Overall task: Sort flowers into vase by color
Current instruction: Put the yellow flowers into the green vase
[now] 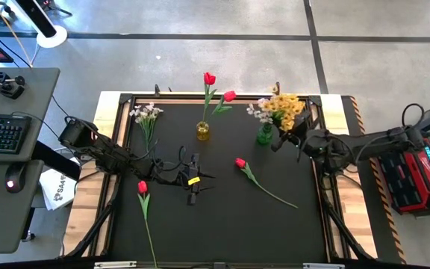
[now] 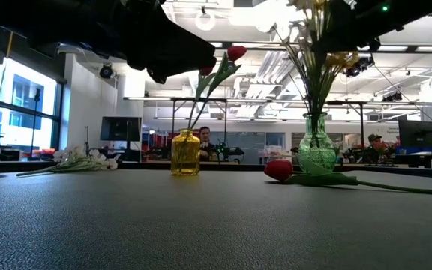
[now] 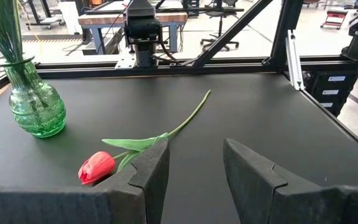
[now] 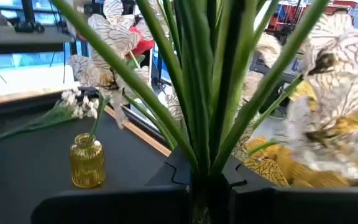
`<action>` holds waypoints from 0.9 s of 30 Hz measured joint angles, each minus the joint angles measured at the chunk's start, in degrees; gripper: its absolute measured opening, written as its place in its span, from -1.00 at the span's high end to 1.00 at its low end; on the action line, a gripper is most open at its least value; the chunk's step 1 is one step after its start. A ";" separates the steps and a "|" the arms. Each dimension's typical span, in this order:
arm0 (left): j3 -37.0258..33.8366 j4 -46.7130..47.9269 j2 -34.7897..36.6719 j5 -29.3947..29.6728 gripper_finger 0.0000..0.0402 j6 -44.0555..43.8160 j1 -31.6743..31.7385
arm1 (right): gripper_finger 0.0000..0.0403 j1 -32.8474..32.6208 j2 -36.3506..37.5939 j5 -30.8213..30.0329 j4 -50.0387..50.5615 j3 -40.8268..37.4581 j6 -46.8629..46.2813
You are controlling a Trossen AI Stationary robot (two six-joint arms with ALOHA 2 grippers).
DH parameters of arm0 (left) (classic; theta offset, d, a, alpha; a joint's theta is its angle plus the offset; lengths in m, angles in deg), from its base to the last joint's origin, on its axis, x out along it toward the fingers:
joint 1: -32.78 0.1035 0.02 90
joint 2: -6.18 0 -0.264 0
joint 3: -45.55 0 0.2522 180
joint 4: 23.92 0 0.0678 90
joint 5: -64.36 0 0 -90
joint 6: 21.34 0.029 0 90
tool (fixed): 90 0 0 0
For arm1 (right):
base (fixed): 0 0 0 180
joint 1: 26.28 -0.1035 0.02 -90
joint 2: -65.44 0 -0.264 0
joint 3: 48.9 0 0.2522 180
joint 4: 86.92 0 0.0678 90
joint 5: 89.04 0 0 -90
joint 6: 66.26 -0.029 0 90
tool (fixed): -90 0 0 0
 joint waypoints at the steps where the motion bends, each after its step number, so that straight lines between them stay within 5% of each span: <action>1: -0.01 0.00 0.00 0.00 0.31 -0.10 0.00 | 0.99 0.00 -0.90 0.02 0.81 0.74 -0.02; 27: -0.02 0.04 0.00 0.00 0.31 -0.50 0.00 | 0.99 7.19 -10.79 7.53 14.96 4.15 -9.07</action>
